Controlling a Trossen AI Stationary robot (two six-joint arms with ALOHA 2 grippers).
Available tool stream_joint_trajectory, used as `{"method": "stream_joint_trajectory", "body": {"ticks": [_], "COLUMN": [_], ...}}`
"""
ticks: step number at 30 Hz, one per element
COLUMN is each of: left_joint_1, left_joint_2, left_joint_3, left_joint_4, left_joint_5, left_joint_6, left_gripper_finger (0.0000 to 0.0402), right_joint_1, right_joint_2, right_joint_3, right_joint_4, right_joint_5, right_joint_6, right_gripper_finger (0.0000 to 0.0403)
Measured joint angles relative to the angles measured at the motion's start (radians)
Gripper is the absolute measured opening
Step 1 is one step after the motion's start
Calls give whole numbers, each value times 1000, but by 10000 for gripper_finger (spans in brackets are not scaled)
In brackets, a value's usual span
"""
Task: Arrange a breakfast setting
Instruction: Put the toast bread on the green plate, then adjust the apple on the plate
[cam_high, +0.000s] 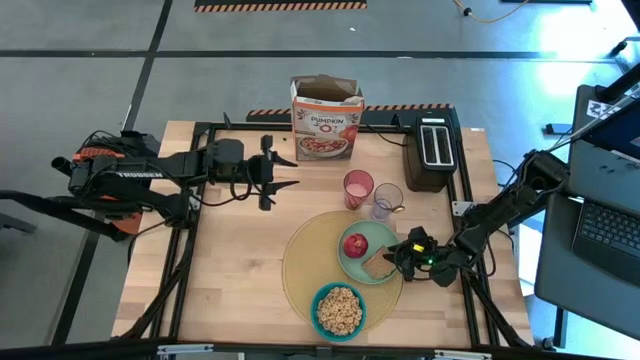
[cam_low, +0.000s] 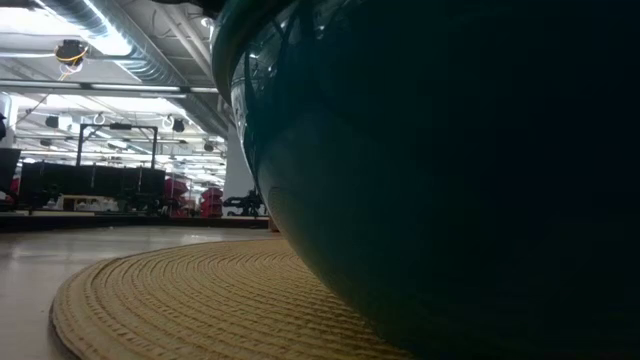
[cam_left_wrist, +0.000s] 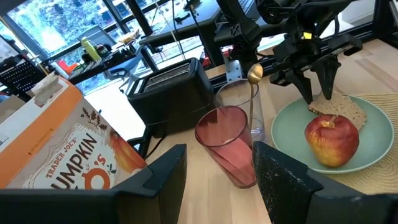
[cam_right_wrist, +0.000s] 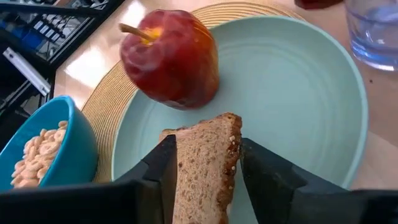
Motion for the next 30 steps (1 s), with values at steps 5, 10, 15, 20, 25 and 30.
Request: {"method": "stream_joint_trajectory", "body": {"ticks": [5,10,15,20,25,30], "left_joint_1": [0,0,0,0,0,0], "left_joint_2": [0,0,0,0,0,0], "left_joint_3": [0,0,0,0,0,0], "left_joint_4": [0,0,-2,-4,-4,-5], "left_joint_5": [0,0,0,0,0,0], "left_joint_6": [-2,-4,-18,-18,-21,-22], "left_gripper_finger": [174,174,174,174,174,174], "right_joint_1": [0,0,0,-1,-2,-9], "right_joint_2": [-43,-82,-110,-115,-115,-112], "right_joint_3": [0,0,0,1,1,11], "right_joint_4": [-10,-20,-16,76,215,273], "right_joint_5": [0,11,20,42,107,105], "right_joint_6": [-57,-125,-233,-419,-637,-787], "right_gripper_finger": [160,176,188,189,194,228]}}
